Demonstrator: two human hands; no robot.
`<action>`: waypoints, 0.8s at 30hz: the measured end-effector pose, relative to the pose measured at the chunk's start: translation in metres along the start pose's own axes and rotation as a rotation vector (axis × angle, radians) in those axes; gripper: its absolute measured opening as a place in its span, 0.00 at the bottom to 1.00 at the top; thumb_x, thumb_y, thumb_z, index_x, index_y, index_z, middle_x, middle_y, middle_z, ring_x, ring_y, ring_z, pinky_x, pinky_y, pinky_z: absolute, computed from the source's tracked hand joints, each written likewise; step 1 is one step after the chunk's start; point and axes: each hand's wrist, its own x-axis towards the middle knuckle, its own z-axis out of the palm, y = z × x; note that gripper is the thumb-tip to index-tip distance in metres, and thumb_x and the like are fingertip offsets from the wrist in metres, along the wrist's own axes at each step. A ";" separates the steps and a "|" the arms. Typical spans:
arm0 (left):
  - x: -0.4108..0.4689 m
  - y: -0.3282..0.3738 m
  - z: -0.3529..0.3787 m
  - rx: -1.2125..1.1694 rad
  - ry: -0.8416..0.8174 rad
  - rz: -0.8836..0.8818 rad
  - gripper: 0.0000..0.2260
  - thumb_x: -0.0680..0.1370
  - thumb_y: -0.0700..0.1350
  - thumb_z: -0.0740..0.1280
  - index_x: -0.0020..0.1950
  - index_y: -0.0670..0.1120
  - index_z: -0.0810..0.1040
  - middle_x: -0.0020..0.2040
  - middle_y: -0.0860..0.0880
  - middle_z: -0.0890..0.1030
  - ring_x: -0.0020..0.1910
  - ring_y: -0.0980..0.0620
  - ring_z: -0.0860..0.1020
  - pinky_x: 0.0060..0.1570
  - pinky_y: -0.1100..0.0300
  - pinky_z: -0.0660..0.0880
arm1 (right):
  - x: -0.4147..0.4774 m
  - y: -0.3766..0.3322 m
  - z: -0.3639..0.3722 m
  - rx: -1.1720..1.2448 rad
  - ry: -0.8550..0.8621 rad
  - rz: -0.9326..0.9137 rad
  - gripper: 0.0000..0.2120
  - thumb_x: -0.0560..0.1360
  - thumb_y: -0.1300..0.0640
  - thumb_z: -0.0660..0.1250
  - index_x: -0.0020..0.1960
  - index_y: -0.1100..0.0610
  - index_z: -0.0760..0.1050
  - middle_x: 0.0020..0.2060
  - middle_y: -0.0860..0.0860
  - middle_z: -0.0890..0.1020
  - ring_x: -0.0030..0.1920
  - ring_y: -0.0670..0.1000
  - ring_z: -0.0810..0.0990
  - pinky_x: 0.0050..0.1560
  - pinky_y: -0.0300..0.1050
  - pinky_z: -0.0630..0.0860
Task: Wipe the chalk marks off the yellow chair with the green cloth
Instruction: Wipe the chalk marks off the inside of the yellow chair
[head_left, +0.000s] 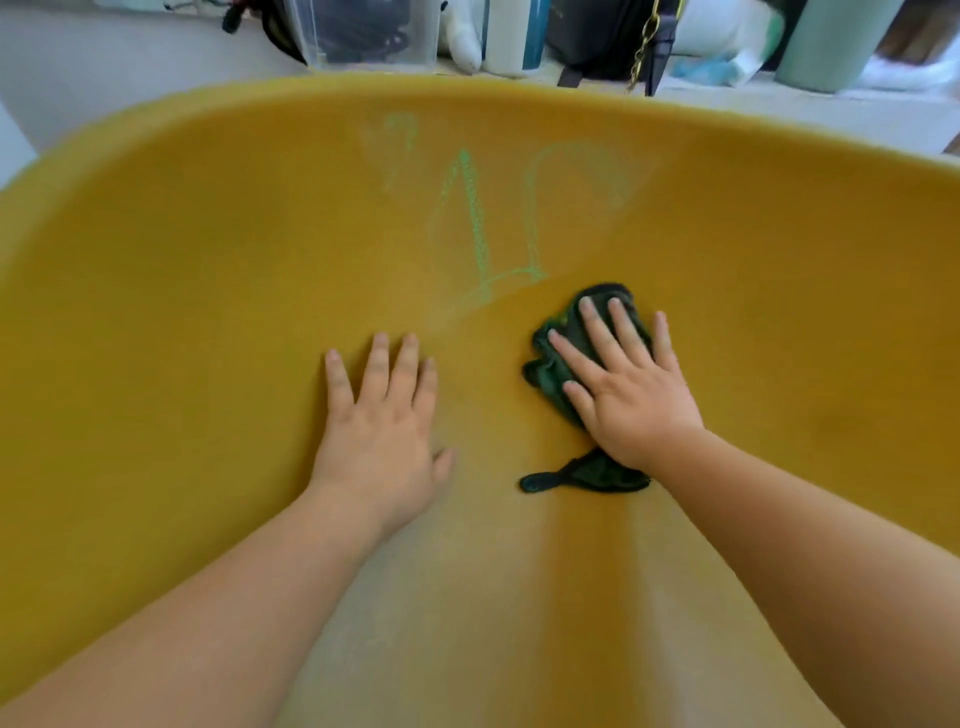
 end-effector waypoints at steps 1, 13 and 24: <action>0.004 0.003 0.008 -0.005 0.010 0.002 0.40 0.78 0.68 0.44 0.81 0.44 0.39 0.80 0.40 0.34 0.78 0.35 0.34 0.70 0.27 0.40 | 0.011 0.017 -0.009 -0.035 0.063 0.067 0.29 0.84 0.37 0.43 0.82 0.40 0.40 0.82 0.52 0.39 0.81 0.57 0.36 0.77 0.64 0.32; 0.016 0.015 0.034 -0.031 0.104 -0.030 0.42 0.79 0.69 0.41 0.77 0.38 0.33 0.77 0.34 0.31 0.76 0.31 0.31 0.69 0.27 0.39 | 0.117 -0.019 -0.053 -0.015 0.409 0.012 0.33 0.82 0.41 0.52 0.83 0.49 0.46 0.82 0.60 0.44 0.81 0.66 0.42 0.78 0.65 0.38; 0.013 0.018 0.031 -0.051 0.087 -0.022 0.42 0.79 0.68 0.39 0.76 0.37 0.29 0.75 0.34 0.27 0.75 0.31 0.28 0.69 0.27 0.38 | 0.112 0.029 -0.067 -0.048 0.388 0.056 0.38 0.82 0.34 0.51 0.83 0.52 0.43 0.82 0.57 0.41 0.82 0.62 0.42 0.79 0.59 0.38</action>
